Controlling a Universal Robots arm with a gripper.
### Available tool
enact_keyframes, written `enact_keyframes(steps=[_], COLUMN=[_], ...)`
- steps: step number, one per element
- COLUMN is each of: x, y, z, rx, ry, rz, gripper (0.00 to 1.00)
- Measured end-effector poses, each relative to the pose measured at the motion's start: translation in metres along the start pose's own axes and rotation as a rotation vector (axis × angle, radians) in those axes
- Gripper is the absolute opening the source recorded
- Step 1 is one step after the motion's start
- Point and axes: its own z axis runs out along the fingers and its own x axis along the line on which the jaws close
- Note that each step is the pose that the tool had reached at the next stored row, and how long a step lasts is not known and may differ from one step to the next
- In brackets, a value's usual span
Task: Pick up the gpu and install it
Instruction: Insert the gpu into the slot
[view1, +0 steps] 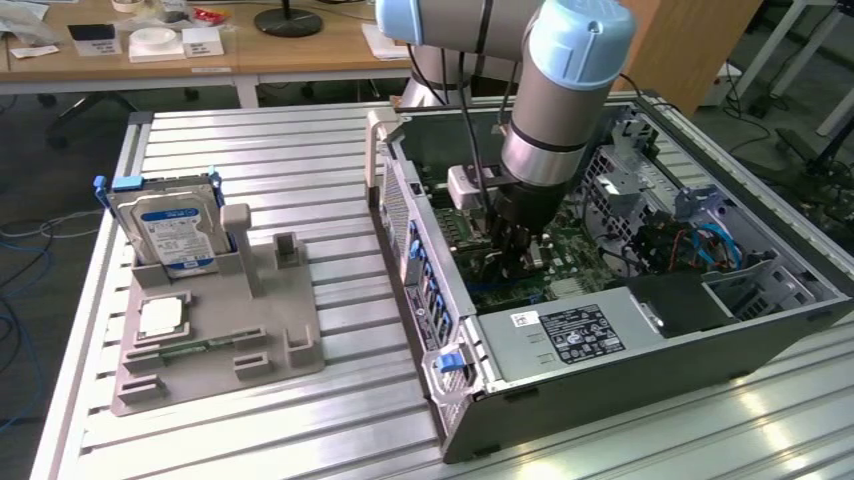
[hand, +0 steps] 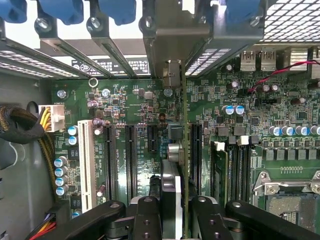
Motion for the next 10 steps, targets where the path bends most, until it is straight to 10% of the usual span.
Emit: enact_keyframes(steps=[10], x=[0.0002], y=[0.0026], z=[0.0036], rx=[-0.0004], ry=[0.0009], rz=[0.000], gripper=[0.28])
